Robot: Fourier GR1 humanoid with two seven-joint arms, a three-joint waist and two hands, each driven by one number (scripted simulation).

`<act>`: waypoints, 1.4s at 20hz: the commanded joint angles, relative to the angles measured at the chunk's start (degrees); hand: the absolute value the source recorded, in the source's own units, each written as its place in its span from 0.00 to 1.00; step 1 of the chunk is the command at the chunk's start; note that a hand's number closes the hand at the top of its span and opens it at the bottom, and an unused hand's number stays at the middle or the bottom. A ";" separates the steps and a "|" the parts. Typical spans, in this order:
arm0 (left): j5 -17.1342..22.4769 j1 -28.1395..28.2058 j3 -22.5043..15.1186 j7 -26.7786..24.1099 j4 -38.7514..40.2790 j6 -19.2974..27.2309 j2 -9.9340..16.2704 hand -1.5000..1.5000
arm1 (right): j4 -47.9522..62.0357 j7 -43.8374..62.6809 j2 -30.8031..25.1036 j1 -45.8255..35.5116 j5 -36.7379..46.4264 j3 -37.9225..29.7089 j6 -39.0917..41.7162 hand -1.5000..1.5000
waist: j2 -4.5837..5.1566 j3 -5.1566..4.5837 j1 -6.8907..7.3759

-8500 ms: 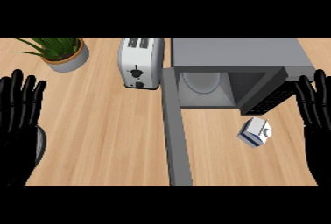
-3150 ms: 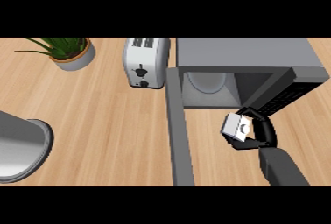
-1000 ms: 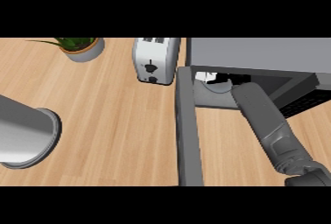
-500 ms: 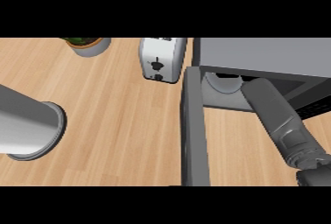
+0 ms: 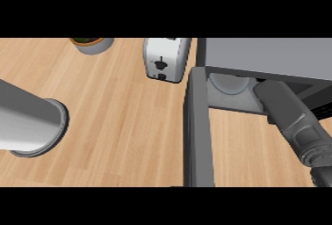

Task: Pick up the milk, place it into the microwave and close the microwave

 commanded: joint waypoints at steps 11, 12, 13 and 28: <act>-3.29 -3.61 -4.20 0.18 3.47 -3.35 2.24 0.00 | -1.47 -7.96 2.84 -2.15 -1.35 -1.14 11.75 0.00 | -0.17 0.08 -0.75; -2.29 -2.81 -4.34 -0.21 3.59 -3.90 1.52 0.00 | -2.14 -8.94 2.40 -1.52 -3.03 -2.79 12.85 0.00 | -0.33 0.11 -0.63; -2.17 -2.21 -4.88 -0.22 3.04 -4.88 1.54 0.00 | -2.06 -9.28 2.81 -1.91 -3.33 -3.01 14.58 0.00 | -0.52 0.10 -0.42; -6.91 -1.57 -13.30 -1.28 2.19 -8.31 -3.62 0.00 | -3.07 -19.46 5.56 4.12 -14.19 -13.04 33.34 0.00 | -2.29 -0.06 -4.02</act>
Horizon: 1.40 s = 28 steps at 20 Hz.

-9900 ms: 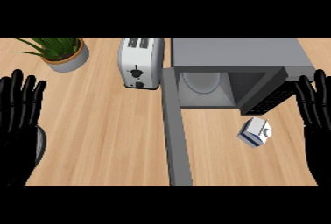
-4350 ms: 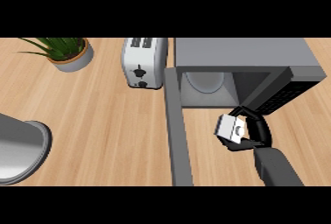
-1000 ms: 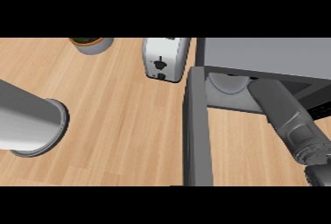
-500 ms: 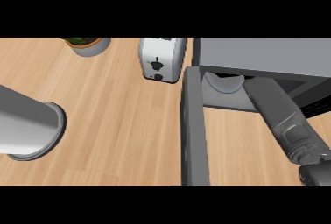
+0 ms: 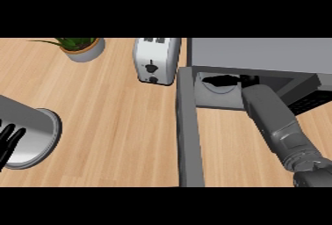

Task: Pick up the milk, place it into the microwave and close the microwave

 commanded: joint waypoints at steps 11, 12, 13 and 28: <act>-2.70 -0.08 -15.23 6.69 -4.91 6.51 -1.93 1.00 | -1.48 -7.87 4.55 11.29 -6.20 -3.65 20.07 0.00 | -1.91 -0.21 -3.72; -3.27 0.95 -15.45 6.76 -5.25 6.12 -1.93 1.00 | -2.41 -9.87 5.24 13.16 -6.63 -3.71 20.84 0.00 | -2.01 -0.23 -3.86; -6.48 -0.26 -17.40 5.35 -2.69 8.38 -1.93 1.00 | -3.80 -8.11 4.88 14.09 -6.04 -2.38 21.93 0.00 | -2.37 -0.29 -4.85; -19.21 -4.72 -34.41 1.76 1.07 15.95 -1.94 1.00 | -30.97 -4.64 3.45 41.22 -9.22 3.08 29.15 0.00 | -2.82 -0.40 -6.29</act>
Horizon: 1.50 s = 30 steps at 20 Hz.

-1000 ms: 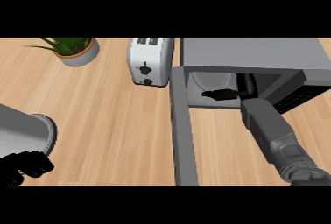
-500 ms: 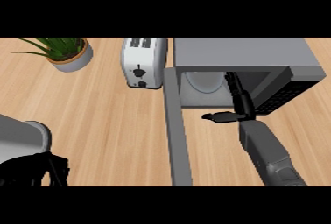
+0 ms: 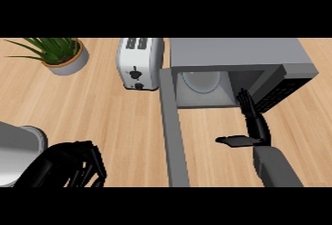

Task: Pick up the milk, place it into the microwave and close the microwave

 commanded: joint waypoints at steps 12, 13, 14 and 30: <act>-17.57 -16.16 -21.13 -11.07 29.27 11.58 -0.02 1.00 | -33.75 3.85 -4.82 27.95 -4.74 2.98 9.23 0.00 | 0.53 -0.03 -0.85; -20.20 -14.79 -23.31 -13.65 31.09 14.43 -0.02 1.00 | -37.73 5.11 -2.78 30.67 -3.82 4.81 7.86 0.00 | 0.45 -0.06 -0.68; -19.13 -17.17 -23.45 -13.83 33.49 15.73 -0.02 1.00 | -40.55 4.24 -4.97 33.39 -5.39 4.21 11.26 0.00 | 0.47 -0.05 -0.88; 2.05 -35.62 -43.29 -36.08 66.96 47.21 -0.01 1.00 | -65.84 16.09 -8.86 41.95 -18.57 4.47 21.70 0.00 | 1.20 -0.15 -3.28</act>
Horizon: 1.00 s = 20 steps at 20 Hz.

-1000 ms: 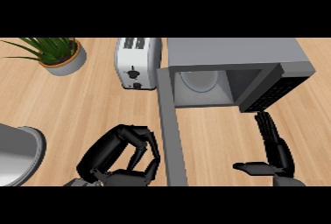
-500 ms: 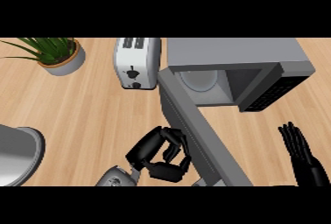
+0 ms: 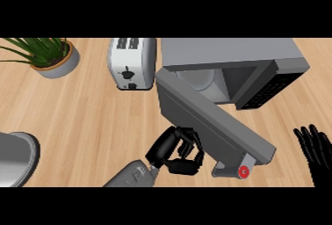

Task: Pick up the milk, place it into the microwave and close the microwave

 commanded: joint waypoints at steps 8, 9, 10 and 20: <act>17.68 -11.09 -9.95 -1.51 5.54 9.15 -0.21 1.00 | -12.98 8.93 -3.36 -0.08 -8.53 0.69 5.21 0.00 | 0.97 -0.17 -4.08; 18.70 -11.27 -9.60 -3.51 5.54 9.72 -0.21 1.00 | -14.48 9.95 -2.49 -0.45 -7.45 1.97 3.91 0.00 | 1.12 -0.24 -4.38; 20.25 -12.71 -9.76 -3.06 5.95 9.97 -0.21 1.00 | -13.38 9.83 -2.75 -0.22 -7.73 2.07 4.69 0.00 | 1.28 -0.16 -4.73; 31.08 -17.09 -7.31 -5.38 5.46 23.03 -0.22 1.00 | -17.71 14.26 -7.65 -3.61 -9.24 0.94 6.18 0.00 | 1.98 -0.22 -7.51</act>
